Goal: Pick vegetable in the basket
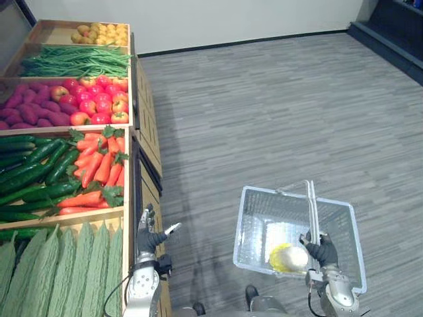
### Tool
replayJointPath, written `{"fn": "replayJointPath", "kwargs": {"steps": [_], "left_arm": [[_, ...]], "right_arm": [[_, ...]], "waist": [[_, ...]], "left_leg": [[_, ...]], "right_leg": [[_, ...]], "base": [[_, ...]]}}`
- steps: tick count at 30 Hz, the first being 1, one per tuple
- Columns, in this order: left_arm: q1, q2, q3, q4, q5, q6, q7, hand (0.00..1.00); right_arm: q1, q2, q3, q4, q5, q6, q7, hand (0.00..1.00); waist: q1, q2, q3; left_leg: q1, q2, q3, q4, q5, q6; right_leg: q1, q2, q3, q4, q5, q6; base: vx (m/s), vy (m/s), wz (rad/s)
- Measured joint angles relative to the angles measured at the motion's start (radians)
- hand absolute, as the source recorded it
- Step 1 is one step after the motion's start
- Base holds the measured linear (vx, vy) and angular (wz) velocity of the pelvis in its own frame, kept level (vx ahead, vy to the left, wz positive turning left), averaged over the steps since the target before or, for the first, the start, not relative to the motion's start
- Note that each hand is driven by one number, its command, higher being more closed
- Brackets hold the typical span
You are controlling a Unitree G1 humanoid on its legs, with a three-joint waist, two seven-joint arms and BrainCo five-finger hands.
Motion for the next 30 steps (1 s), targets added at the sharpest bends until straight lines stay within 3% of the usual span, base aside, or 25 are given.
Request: {"fn": "replayJointPath", "kwargs": {"steps": [1,3,4,6,7,9,10,11,12,13,14,17,19,20,21,22,24,26,28,30], "left_arm": [[0.003,0.006,-0.023,0.001,0.01,-0.001,0.0,0.0],[-0.009,0.016,-0.03,0.002,0.016,-0.002,0.002,0.0],[-0.021,0.02,-0.035,0.008,0.016,-0.002,0.012,0.0],[-0.036,0.016,-0.041,0.01,0.016,-0.002,0.023,0.0],[-0.046,0.001,-0.046,0.016,0.016,-0.002,0.031,0.0],[-0.045,-0.025,-0.043,0.016,0.015,-0.003,0.029,0.0],[-0.046,-0.032,-0.041,0.014,0.015,-0.003,0.03,0.0],[-0.046,-0.045,-0.042,0.009,0.015,-0.004,0.032,0.0],[-0.044,-0.056,-0.056,0.001,0.015,-0.005,0.029,0.0],[-0.033,-0.061,-0.063,-0.005,0.015,-0.005,0.028,0.0],[-0.032,-0.066,-0.068,-0.01,0.015,-0.005,0.028,0.0],[-0.036,-0.076,-0.069,-0.049,0.015,-0.005,0.028,0.0],[-0.038,-0.077,-0.085,-0.079,0.016,-0.005,0.036,0.0],[-0.038,-0.077,-0.094,-0.085,0.017,-0.005,0.038,0.0],[-0.037,-0.072,-0.107,-0.098,0.018,-0.008,0.039,0.0],[-0.047,-0.059,-0.113,-0.098,0.018,-0.007,0.039,0.0],[-0.061,-0.048,-0.113,-0.101,0.026,-0.007,0.039,0.0],[-0.051,-0.045,-0.107,-0.101,0.027,-0.006,0.039,0.0],[-0.042,-0.046,-0.106,-0.105,0.027,-0.006,0.038,0.0],[-0.037,-0.045,-0.116,-0.106,0.028,-0.005,0.037,0.0]], "right_arm": [[0.002,0.0,-0.005,0.0,0.0,0.0,-0.003,1.0],[0.001,-0.004,-0.008,0.0,0.0,0.0,-0.015,1.0],[0.001,-0.006,-0.019,0.0,0.0,0.0,-0.02,1.0],[0.0,-0.022,-0.041,-0.001,0.0,0.0,-0.024,1.0],[-0.014,-0.053,-0.038,-0.001,0.0,0.001,-0.03,1.0],[-0.046,-0.055,-0.017,-0.005,-0.001,0.008,-0.027,1.0],[-0.043,-0.055,-0.006,-0.013,-0.001,0.008,-0.026,1.0],[-0.023,-0.055,0.012,-0.041,0.0,0.008,-0.022,1.0],[0.006,-0.051,0.021,-0.092,0.001,0.008,-0.02,1.0],[0.018,-0.05,0.03,-0.129,0.001,0.007,-0.02,1.0],[0.027,-0.047,0.035,-0.166,0.007,0.003,-0.021,1.0],[0.036,-0.032,0.029,-0.21,0.011,-0.005,-0.028,1.0],[0.047,-0.034,-0.009,-0.208,0.012,-0.015,-0.033,1.0],[0.056,-0.035,-0.025,-0.208,0.012,-0.017,-0.036,1.0],[0.069,-0.035,-0.056,-0.193,0.012,-0.021,-0.042,1.0],[0.066,-0.033,-0.068,-0.159,0.012,-0.021,-0.043,1.0],[0.038,-0.033,-0.1,-0.079,0.012,-0.02,-0.045,1.0],[0.01,-0.034,-0.114,-0.005,0.011,-0.007,-0.047,1.0],[0.004,-0.036,-0.122,0.057,0.009,0.001,-0.046,1.0],[0.001,-0.031,-0.121,0.104,0.009,0.008,-0.046,1.0]], "waist": [[-0.015,0.008,0.001],[-0.015,-0.003,0.0],[-0.018,-0.003,-0.001],[-0.018,-0.004,-0.004],[-0.009,0.038,0.013],[-0.011,0.053,0.018],[-0.005,0.055,0.019],[-0.001,0.056,0.02],[0.012,0.058,0.022],[0.021,0.059,0.023],[0.024,0.063,0.023],[0.043,0.055,0.027],[0.042,0.053,0.029],[0.041,0.06,0.025],[0.038,0.07,0.012],[0.024,0.057,0.005],[0.017,0.047,0.007],[0.025,0.045,0.008],[0.037,0.041,0.01],[0.031,0.026,0.019]], "left_leg": [[0.01,0.005,-0.017,0.013,-0.024,-0.001],[0.023,0.002,-0.037,0.03,-0.053,-0.003],[0.023,0.005,-0.071,0.054,-0.083,-0.016],[0.027,0.02,-0.122,0.098,-0.125,-0.054],[0.045,0.055,-0.132,0.095,-0.138,-0.076],[0.062,0.077,-0.134,0.134,-0.073,-0.139],[0.052,0.087,-0.133,0.187,-0.049,-0.14],[-0.007,0.109,-0.127,0.358,0.017,-0.129],[-0.069,0.146,-0.102,0.531,0.123,-0.109],[-0.096,0.183,-0.055,0.631,0.155,-0.102],[-0.144,0.238,0.009,0.71,0.144,-0.09],[-0.209,0.298,0.123,0.741,0.128,-0.075],[-0.23,0.298,0.279,0.601,0.12,-0.081],[-0.229,0.296,0.332,0.528,0.146,-0.077],[-0.213,0.288,0.422,0.443,0.173,-0.035],[-0.201,0.242,0.448,0.393,0.163,-0.024],[-0.187,0.203,0.502,0.317,0.15,-0.004],[-0.154,0.164,0.488,0.241,0.114,0.027],[-0.108,0.124,0.444,0.171,0.06,0.009],[-0.084,0.077,0.391,0.132,0.039,0.004]], "right_leg": [[-0.035,0.002,-0.032,-0.032,-0.018,-0.024],[-0.069,0.003,-0.02,-0.149,-0.008,-0.025],[-0.076,0.008,0.001,-0.277,0.03,-0.015],[-0.056,0.023,0.037,-0.363,0.192,-0.014],[-0.059,0.054,0.024,-0.315,0.19,-0.049],[-0.054,0.061,-0.003,-0.229,0.124,-0.086],[-0.033,0.065,-0.012,-0.227,0.108,-0.095],[0.028,0.068,-0.039,-0.239,0.08,-0.109],[0.098,0.07,-0.057,-0.274,0.058,-0.121],[0.149,0.072,-0.067,-0.308,0.044,-0.132],[0.212,0.075,-0.085,-0.349,0.035,-0.146],[0.307,0.051,-0.123,-0.398,0.009,-0.144],[0.387,-0.004,-0.195,-0.403,-0.029,-0.114],[0.401,-0.011,-0.213,-0.394,-0.044,-0.1],[0.414,-0.027,-0.246,-0.362,-0.081,-0.084],[0.422,-0.064,-0.262,-0.341,-0.103,-0.069],[0.435,-0.081,-0.278,-0.35,-0.108,-0.062],[0.475,-0.074,-0.293,-0.379,-0.107,-0.061],[0.504,-0.076,-0.311,-0.356,-0.114,-0.049],[0.469,-0.113,-0.305,-0.183,-0.129,-0.02]], "base": [[0.18,0.007,0.54],[0.26,-0.04,0.51],[0.41,-0.132,0.83],[0.46,-0.165,0.73],[0.49,-0.155,0.37],[0.55,-0.172,0.3],[0.5,-0.19,0.32],[0.47,-0.197,0.33],[0.54,-0.203,0.31],[0.49,-0.179,0.22],[0.39,-0.122,0.16],[0.31,-0.05,0.43],[0.25,0.04,0.95],[0.2,0.073,1.1],[0.27,0.097,1.5],[0.3,0.143,1.6],[0.23,0.146,1.44],[0.15,0.099,0.92],[0.13,0.098,0.71],[0.07,0.069,0.82]]}}
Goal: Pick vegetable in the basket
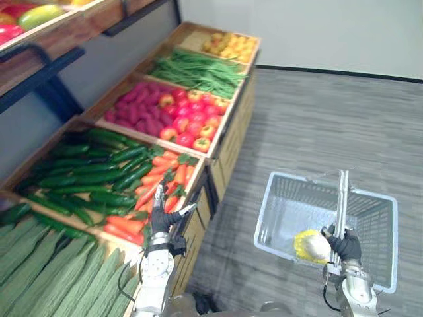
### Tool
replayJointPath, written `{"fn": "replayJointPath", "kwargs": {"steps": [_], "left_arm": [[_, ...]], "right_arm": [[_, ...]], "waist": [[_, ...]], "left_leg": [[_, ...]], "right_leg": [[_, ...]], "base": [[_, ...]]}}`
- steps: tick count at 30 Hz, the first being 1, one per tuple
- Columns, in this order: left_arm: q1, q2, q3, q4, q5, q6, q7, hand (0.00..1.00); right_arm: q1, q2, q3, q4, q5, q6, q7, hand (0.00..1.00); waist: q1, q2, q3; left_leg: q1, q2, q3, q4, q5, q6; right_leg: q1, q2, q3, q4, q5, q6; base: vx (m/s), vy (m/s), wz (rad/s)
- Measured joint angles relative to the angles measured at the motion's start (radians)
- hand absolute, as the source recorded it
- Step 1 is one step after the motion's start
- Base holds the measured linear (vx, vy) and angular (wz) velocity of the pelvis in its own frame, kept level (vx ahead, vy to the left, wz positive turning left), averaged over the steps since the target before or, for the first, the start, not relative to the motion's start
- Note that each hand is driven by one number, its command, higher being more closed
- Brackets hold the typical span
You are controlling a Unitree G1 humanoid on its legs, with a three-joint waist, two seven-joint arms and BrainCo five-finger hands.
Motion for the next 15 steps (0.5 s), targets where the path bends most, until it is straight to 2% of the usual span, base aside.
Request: {"fn": "replayJointPath", "kwargs": {"steps": [1,2,3,5,6,8,9,10,11,12,13,15], "left_arm": [[0.004,0.009,-0.012,-0.003,0.001,0.001,0.0,0.0],[0.003,0.02,-0.024,-0.015,0.01,0.003,0.0,0.0],[0.002,0.023,-0.031,-0.022,0.013,0.003,-0.001,0.0],[0.0,0.03,-0.035,-0.078,0.023,0.002,0.001,0.0],[-0.002,0.03,-0.037,-0.085,0.028,0.002,0.001,0.0],[-0.009,0.03,-0.039,-0.097,0.03,0.001,0.0,0.0],[-0.011,0.032,-0.039,-0.103,0.03,0.001,0.001,0.0],[-0.016,0.041,-0.039,-0.113,0.03,-0.001,0.0,0.0],[-0.027,0.038,-0.039,-0.095,0.029,0.003,-0.002,0.0],[-0.025,0.033,-0.044,-0.097,0.03,0.002,-0.002,0.0],[-0.027,0.033,-0.049,-0.099,0.03,0.001,-0.003,0.0],[-0.044,0.025,-0.064,-0.099,0.031,0.001,-0.022,0.0]], "right_arm": [[0.002,0.001,-0.001,0.008,0.0,0.009,-0.001,1.0],[0.009,0.008,-0.001,0.008,0.001,0.019,0.001,1.0],[0.018,0.016,-0.001,0.007,0.001,0.02,0.002,1.0],[0.05,0.062,0.002,-0.029,0.001,0.02,0.005,1.0],[0.061,0.072,0.002,-0.042,0.001,0.02,0.006,1.0],[0.109,0.097,0.006,-0.084,0.011,0.02,0.007,1.0],[0.119,0.1,0.009,-0.094,0.022,0.02,0.006,1.0],[0.141,0.102,0.02,-0.11,0.034,0.02,0.005,1.0],[0.152,0.096,0.022,-0.111,0.041,0.02,0.006,1.0],[0.158,0.095,0.02,-0.12,0.043,0.02,0.007,1.0],[0.161,0.094,0.021,-0.122,0.043,0.019,0.009,1.0],[0.156,0.083,0.02,-0.129,0.043,0.019,0.016,1.0]], "waist": [[-0.01,-0.017,0.0],[-0.03,-0.024,0.004],[-0.037,-0.027,0.003],[-0.026,-0.037,0.003],[-0.02,-0.037,0.003],[-0.019,-0.042,-0.006],[-0.019,-0.051,-0.011],[-0.018,-0.079,-0.023],[-0.017,-0.066,-0.027],[-0.011,-0.047,-0.042],[-0.005,-0.048,-0.043],[0.011,-0.033,-0.051]], "left_leg": [[0.022,-0.037,-0.036,-0.015,-0.003,0.007],[0.037,-0.052,-0.081,-0.015,-0.013,0.023],[0.04,-0.053,-0.097,-0.013,-0.018,0.03],[0.037,-0.045,-0.154,0.013,-0.04,0.024],[0.037,-0.039,-0.167,0.021,-0.046,0.019],[0.016,-0.015,-0.246,0.075,-0.072,-0.019],[0.008,-0.013,-0.265,0.097,-0.082,-0.038],[-0.012,-0.019,-0.29,0.137,-0.103,-0.058],[-0.029,0.007,-0.325,0.177,-0.123,-0.076],[-0.037,0.03,-0.335,0.172,-0.117,-0.092],[-0.038,0.037,-0.336,0.165,-0.108,-0.106],[-0.021,0.05,-0.331,0.108,-0.082,-0.136]], "right_leg": [[-0.069,-0.03,0.046,0.189,0.03,0.019],[-0.14,-0.025,0.138,0.341,0.047,0.012],[-0.163,-0.007,0.198,0.367,0.017,0.002],[-0.265,0.081,0.389,0.337,-0.044,0.008],[-0.285,0.102,0.434,0.317,-0.05,0.012],[-0.315,0.168,0.572,0.177,-0.051,0.022],[-0.315,0.168,0.589,0.121,-0.03,0.013],[-0.315,0.144,0.586,0.03,0.045,0.011],[-0.307,0.151,0.542,0.055,0.026,0.032],[-0.306,0.165,0.516,0.046,0.023,0.016],[-0.306,0.165,0.503,0.042,0.024,0.014],[-0.296,0.166,0.469,0.02,0.029,0.004]], "base": [[0.12,0.017,1.04],[0.19,-0.026,1.1],[0.23,-0.09,1.1],[0.18,-0.141,0.76],[0.17,-0.17,0.68],[0.15,-0.219,0.95],[0.16,-0.255,0.91],[0.21,-0.29,0.86],[0.26,-0.325,0.8],[0.22,-0.253,0.62],[0.19,-0.202,0.43],[0.17,-0.167,0.42]]}}
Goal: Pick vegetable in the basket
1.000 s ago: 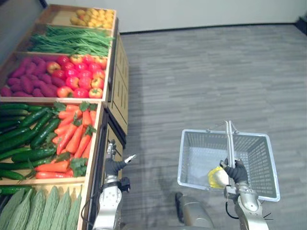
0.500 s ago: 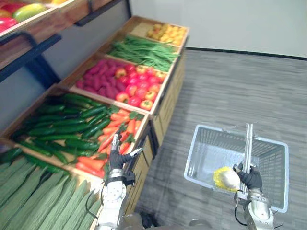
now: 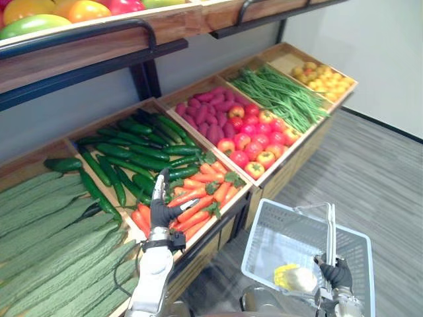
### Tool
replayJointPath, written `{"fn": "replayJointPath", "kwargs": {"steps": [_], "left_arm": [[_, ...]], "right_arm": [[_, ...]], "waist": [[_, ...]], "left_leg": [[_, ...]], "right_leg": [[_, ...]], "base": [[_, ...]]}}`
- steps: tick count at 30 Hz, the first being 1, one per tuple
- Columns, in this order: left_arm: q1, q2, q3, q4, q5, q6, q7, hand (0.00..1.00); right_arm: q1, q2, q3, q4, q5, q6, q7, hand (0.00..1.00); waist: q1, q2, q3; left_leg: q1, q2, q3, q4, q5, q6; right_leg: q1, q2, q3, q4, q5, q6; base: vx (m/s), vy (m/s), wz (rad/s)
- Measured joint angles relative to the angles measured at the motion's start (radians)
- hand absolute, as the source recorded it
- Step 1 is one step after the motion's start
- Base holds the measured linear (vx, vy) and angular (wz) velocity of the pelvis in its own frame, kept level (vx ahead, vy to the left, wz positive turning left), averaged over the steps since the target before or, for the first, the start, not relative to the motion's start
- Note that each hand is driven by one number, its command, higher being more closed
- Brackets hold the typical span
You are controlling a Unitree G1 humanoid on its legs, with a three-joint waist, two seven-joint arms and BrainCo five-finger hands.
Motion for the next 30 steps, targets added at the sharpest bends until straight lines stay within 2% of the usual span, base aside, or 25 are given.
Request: {"fn": "replayJointPath", "kwargs": {"steps": [5,7,12,16,20,24,30], "left_arm": [[-0.018,0.03,0.008,0.003,0.077,0.0,0.0,0.0],[-0.042,0.053,0.011,0.019,0.116,0.001,0.0,0.0],[-0.11,0.126,0.039,0.112,0.217,0.005,0.001,0.0],[-0.134,0.174,0.04,0.181,0.301,0.026,0.002,0.0],[-0.17,0.183,0.039,0.271,0.365,0.042,0.004,0.0],[-0.199,0.182,0.029,0.376,0.429,0.052,0.004,0.0],[-0.266,0.179,0.025,0.519,0.498,0.084,0.025,0.0]], "right_arm": [[0.014,-0.006,0.0,0.0,0.001,-0.001,0.015,1.0],[0.016,-0.007,-0.001,0.0,0.001,-0.001,0.017,1.0],[0.026,-0.011,0.0,0.0,0.005,-0.002,0.05,1.0],[0.025,-0.044,0.039,-0.001,0.006,-0.005,0.06,1.0],[0.005,-0.069,0.071,-0.016,0.005,-0.022,0.076,1.0],[-0.026,-0.098,0.08,-0.027,0.005,-0.031,0.078,1.0],[-0.075,-0.109,0.098,-0.029,0.006,-0.049,0.072,1.0]], "waist": [[0.002,0.004,-0.007],[0.002,0.01,-0.01],[-0.001,0.001,-0.01],[-0.003,0.001,-0.01],[-0.007,0.006,-0.005],[-0.023,0.011,0.015],[-0.029,0.002,0.07]], "left_leg": [[0.03,0.012,-0.01,-0.09,0.051,-0.01],[0.03,0.011,-0.015,-0.109,0.066,-0.012],[0.024,0.011,-0.01,-0.131,0.085,-0.01],[0.02,0.011,0.016,-0.133,0.087,-0.011],[-0.021,0.012,0.054,-0.143,0.102,-0.008],[-0.048,0.013,0.084,-0.14,0.107,-0.004],[-0.097,0.023,0.107,-0.12,0.107,-0.004]], "right_leg": [[0.06,-0.005,-0.056,-0.075,0.019,-0.025],[0.068,-0.006,-0.064,-0.102,0.034,-0.026],[0.072,-0.007,-0.069,-0.141,0.063,-0.025],[0.055,-0.007,-0.049,-0.142,0.069,-0.023],[-0.006,-0.004,-0.02,-0.143,0.089,-0.021],[-0.046,0.0,0.006,-0.141,0.103,-0.015],[-0.105,0.011,0.032,-0.148,0.127,-0.014]], "base": [[0.05,-0.059,0.27],[-0.03,0.005,0.12],[-0.06,0.021,0.02],[-0.07,0.021,-0.12],[-0.05,0.011,-0.23],[-0.02,0.019,-0.2],[-0.01,0.017,-0.12]]}}
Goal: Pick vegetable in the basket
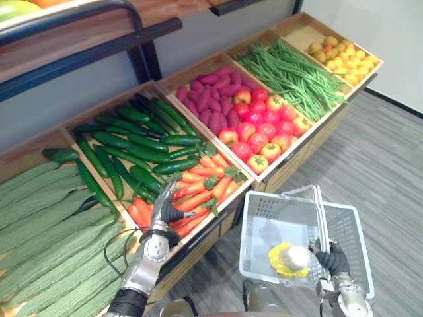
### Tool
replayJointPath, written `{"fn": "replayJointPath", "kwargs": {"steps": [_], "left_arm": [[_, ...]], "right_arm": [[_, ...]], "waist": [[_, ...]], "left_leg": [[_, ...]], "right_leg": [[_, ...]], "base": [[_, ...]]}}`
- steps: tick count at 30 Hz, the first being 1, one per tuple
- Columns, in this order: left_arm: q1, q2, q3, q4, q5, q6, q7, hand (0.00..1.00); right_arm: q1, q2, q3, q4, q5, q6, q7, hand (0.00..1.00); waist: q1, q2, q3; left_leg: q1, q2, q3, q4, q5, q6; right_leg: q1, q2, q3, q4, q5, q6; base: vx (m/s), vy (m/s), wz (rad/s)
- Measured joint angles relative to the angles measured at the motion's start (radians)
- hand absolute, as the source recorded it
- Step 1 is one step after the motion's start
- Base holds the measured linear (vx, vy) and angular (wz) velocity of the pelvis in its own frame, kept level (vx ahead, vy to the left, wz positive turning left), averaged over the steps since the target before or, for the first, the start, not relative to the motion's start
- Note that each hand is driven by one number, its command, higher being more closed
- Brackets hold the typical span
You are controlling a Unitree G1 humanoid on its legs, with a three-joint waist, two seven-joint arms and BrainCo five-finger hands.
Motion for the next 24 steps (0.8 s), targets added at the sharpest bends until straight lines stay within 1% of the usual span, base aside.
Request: {"fn": "replayJointPath", "kwargs": {"steps": [2,5,6,10,13,17,22,24], "left_arm": [[-0.036,-0.002,-0.004,0.057,0.048,0.005,0.011,0.0],[-0.086,-0.002,-0.019,0.117,0.093,0.008,0.029,0.0],[-0.104,-0.002,-0.02,0.14,0.115,0.009,0.041,1.0],[-0.147,-0.013,-0.027,0.174,0.167,0.014,0.048,1.0],[-0.185,-0.013,-0.025,0.205,0.168,0.015,0.047,1.0],[-0.235,-0.013,-0.021,0.238,0.167,0.014,0.047,1.0],[-0.247,-0.02,-0.022,0.239,0.165,0.014,0.048,1.0],[-0.253,-0.018,-0.019,0.222,0.165,0.023,0.056,1.0]], "right_arm": [[-0.008,-0.008,0.005,0.0,0.0,-0.003,-0.003,1.0],[-0.019,-0.015,0.015,0.0,0.002,-0.008,-0.009,1.0],[-0.02,-0.016,0.016,0.0,0.005,-0.015,-0.016,1.0],[-0.027,-0.018,0.019,0.0,0.012,-0.023,-0.019,1.0],[-0.029,-0.022,0.021,0.0,0.013,-0.023,-0.021,1.0],[-0.038,-0.035,0.034,0.0,0.013,-0.023,-0.022,1.0],[-0.036,-0.035,0.034,-0.001,0.013,-0.023,-0.024,1.0],[-0.032,-0.033,0.033,-0.014,0.013,-0.023,-0.025,1.0]], "waist": [[-0.001,0.0,0.024],[0.0,-0.001,0.039],[0.0,0.002,0.042],[0.003,0.006,0.053],[0.005,0.007,0.054],[0.0,0.009,0.066],[-0.001,0.01,0.074],[-0.003,0.01,0.079]], "left_leg": [[-0.004,0.005,0.008,0.013,0.0,0.0],[-0.006,0.007,0.014,0.015,0.0,0.0],[-0.012,0.009,0.014,0.014,0.0,0.0],[-0.018,0.008,0.02,0.015,0.0,0.0],[-0.017,0.008,0.027,0.013,0.0,0.0],[-0.014,0.006,0.033,-0.008,0.011,0.013],[-0.004,0.004,0.035,-0.021,0.013,0.011],[0.001,0.004,0.035,-0.024,0.013,0.01]], "right_leg": [[0.0,0.0,0.001,0.0,0.002,0.0],[-0.001,0.0,0.002,-0.006,0.009,-0.001],[-0.001,0.001,0.002,-0.018,0.018,-0.001],[-0.002,-0.001,0.004,-0.035,0.032,0.007],[-0.002,-0.001,0.007,-0.046,0.038,0.009],[0.0,-0.002,0.013,-0.068,0.055,0.011],[0.004,-0.002,0.016,-0.07,0.055,0.011],[0.01,-0.002,0.016,-0.073,0.055,0.011]], "base": [[-0.01,0.005,-0.02],[-0.01,0.005,-0.01],[-0.05,0.018,-0.03],[-0.04,0.017,-0.04],[-0.04,0.013,-0.04],[-0.01,0.003,-0.05],[0.0,0.0,-0.01],[0.0,0.0,0.0]]}}
